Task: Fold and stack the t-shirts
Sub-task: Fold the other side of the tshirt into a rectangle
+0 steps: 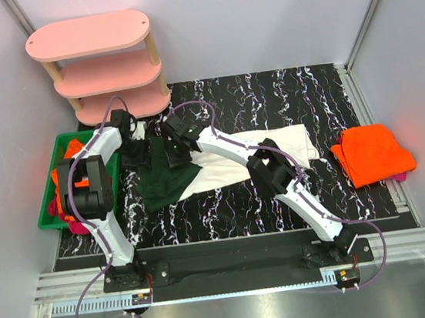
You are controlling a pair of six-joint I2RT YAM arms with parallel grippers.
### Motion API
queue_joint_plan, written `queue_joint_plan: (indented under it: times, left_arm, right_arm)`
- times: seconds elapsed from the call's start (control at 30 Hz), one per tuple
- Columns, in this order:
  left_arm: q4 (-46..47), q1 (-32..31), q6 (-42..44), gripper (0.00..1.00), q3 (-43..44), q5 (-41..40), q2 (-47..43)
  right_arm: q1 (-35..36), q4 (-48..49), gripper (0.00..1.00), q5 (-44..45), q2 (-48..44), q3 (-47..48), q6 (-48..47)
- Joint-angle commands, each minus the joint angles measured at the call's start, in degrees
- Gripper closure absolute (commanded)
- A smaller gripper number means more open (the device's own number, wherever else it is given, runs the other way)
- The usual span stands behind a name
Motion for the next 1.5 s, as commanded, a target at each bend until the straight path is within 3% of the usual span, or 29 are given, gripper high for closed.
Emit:
queue_joint_plan:
  times: [0.0,0.2,0.43,0.7,0.93,1.47]
  left_arm:
    - [1.2,0.3,0.8,0.43,0.2,0.9,0.2]
    - [1.2,0.3,0.5,0.44,0.4,1.3,0.8]
    - [1.2,0.3,0.3,0.47,1.8,1.0,3.5]
    - [0.9,0.3,0.2,0.60,3.4,1.3,6.0]
    - [0.8,0.3,-0.3,0.65,3.8,1.7,7.3]
    - [0.4,0.3,0.0,0.67,4.2,1.5,6.8]
  right_arm:
    - [0.2,-0.6,0.77,1.0,-0.3,0.3,0.8]
    - [0.2,-0.6,1.00,1.2,-1.1,0.3,0.9]
    - [0.9,-0.6,1.00,2.3,-3.5,-0.2,0.6]
    - [2.7,-0.5,1.00,3.6,-10.0,-4.1,-0.2]
    - [4.6,0.5,1.00,5.0,-16.5,-10.2,-0.6]
    - [8.7,6.8,1.00,3.7,-27.7,-36.3,1.0]
